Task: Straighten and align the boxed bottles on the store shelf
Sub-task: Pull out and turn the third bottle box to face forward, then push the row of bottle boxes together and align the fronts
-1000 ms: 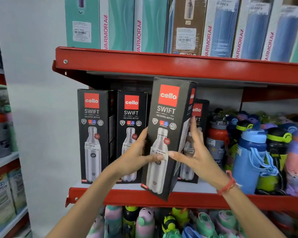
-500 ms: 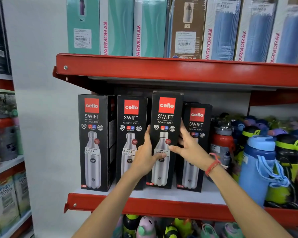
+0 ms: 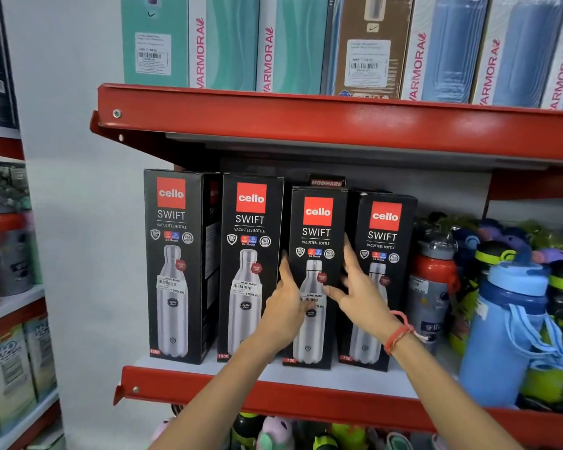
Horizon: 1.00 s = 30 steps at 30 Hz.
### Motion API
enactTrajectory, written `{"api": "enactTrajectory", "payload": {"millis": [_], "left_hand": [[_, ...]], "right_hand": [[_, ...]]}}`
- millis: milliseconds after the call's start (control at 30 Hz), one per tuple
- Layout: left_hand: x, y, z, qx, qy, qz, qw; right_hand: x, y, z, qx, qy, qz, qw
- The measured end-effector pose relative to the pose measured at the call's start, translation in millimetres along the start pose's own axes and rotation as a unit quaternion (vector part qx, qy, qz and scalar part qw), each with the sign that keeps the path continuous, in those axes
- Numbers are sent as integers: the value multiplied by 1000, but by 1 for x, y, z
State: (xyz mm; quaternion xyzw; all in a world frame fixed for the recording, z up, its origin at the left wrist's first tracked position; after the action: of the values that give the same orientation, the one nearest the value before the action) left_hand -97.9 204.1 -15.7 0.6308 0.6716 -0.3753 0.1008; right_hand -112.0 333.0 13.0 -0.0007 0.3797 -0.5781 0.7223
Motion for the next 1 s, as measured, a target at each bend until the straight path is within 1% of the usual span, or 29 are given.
{"api": "enactTrajectory", "payload": {"millis": [133,233,300,367,433,467,533,600,667,733,800,833,900,933,1000], "left_hand": [[-6,9,-5,22,-32,0,999],[-23,21,-14,51,-31,-19,998],[-41,32,-17,71,7,-35,997],[-62,44,-10,75,67,-53,993],[-83,55,3,82,140,-68,984],[-93,62,11,88,171,-79,978],[-115,74,31,98,189,-127,969],[-137,86,57,85,165,-202,962],[-156,99,83,63,140,-272,950],[-167,107,106,47,145,-298,942],[-170,108,127,8,160,-275,948],[-169,106,137,-14,164,-250,954],[-164,98,148,-33,181,-173,968],[-160,95,150,-33,208,-126,969],[-152,93,151,-36,278,-40,959]], "right_hand": [[-10,8,14,-4,12,-80,997],[-20,17,34,-10,29,-153,988],[-25,24,53,-31,28,-208,977],[-25,31,75,-70,23,-258,963],[-14,35,95,-110,14,-267,957],[-3,36,102,-122,4,-249,961],[31,35,107,-121,-23,-177,976],[72,32,104,-96,-50,-89,990],[114,31,96,-62,-67,-17,996],[151,30,87,-24,-105,29,994],[184,29,79,30,-159,66,985],[197,28,76,57,-178,82,979],[219,24,72,88,-184,98,974],[226,22,71,92,-182,99,974],[237,19,72,93,-186,91,974]]}}
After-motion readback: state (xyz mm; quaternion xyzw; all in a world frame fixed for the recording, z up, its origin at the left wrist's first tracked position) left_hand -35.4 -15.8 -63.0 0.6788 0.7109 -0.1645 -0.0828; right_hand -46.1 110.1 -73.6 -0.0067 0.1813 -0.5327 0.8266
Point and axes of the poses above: each hand's wrist, its own y-axis away from the middle knuckle, its own x-axis out of the palm, z = x × y, the point moved 8 cm from there along -y, towards the middle knuckle, and after that the axes turned 6 degrees about z, right-handed, at the moved point
